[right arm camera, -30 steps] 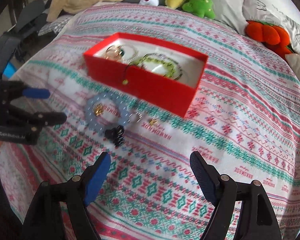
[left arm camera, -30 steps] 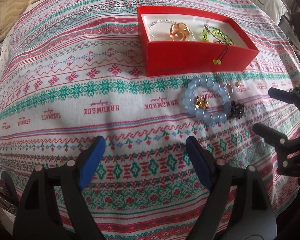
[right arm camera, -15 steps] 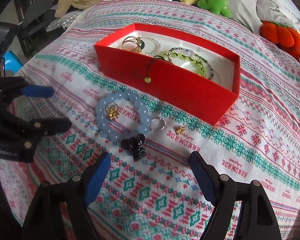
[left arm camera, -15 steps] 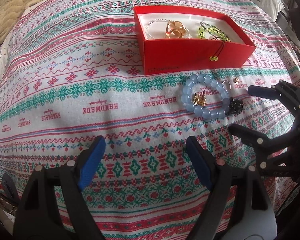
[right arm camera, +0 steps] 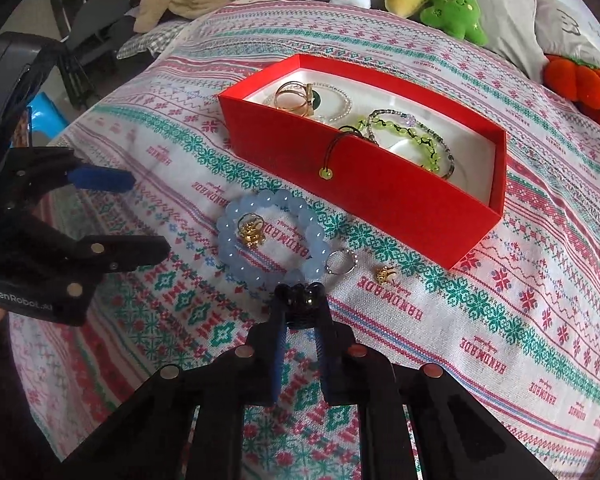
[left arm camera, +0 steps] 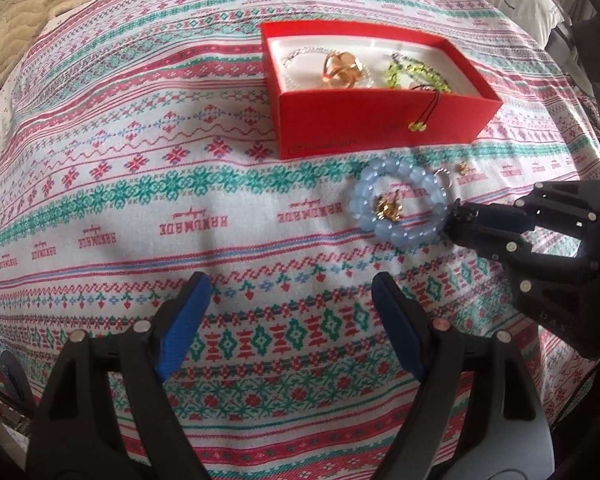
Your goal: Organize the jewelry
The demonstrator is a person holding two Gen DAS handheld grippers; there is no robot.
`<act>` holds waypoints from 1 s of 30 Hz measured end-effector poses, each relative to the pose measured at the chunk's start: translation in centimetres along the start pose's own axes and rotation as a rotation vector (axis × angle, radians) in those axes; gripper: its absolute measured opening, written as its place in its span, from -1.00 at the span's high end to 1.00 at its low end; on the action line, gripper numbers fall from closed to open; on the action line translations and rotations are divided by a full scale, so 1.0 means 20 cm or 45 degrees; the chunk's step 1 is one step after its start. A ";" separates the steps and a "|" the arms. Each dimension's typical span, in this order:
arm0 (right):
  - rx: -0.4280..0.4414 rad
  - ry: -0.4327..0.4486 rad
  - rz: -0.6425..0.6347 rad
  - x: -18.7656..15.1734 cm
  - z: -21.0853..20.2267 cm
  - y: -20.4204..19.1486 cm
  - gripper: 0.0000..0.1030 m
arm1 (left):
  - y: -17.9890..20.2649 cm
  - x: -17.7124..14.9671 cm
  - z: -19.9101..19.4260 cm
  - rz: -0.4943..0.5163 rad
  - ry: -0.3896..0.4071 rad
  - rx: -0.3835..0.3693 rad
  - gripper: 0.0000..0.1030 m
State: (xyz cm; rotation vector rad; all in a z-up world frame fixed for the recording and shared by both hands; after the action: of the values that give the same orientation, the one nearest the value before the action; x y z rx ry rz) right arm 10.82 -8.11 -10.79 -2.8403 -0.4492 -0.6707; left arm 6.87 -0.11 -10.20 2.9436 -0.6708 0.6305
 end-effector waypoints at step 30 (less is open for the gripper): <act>-0.016 0.021 0.114 -0.04 -0.14 0.14 0.74 | 0.18 0.25 0.15 0.109 0.025 -0.050 0.33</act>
State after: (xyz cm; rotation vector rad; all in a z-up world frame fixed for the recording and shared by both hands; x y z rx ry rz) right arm 9.86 -11.73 -8.99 -2.8451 -0.3139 -0.6815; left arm 10.56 -5.79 -11.16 2.8823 -0.8018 0.6440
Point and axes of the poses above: each gripper's, at about its wrist camera, not at the fingertips, and z roughly the way its jaws point, y to its right, x to its top, the point moved 8 cm from there along z, roughly the way its jaws point, and after that the axes turned 11 degrees about z, right-handed, at the moved point
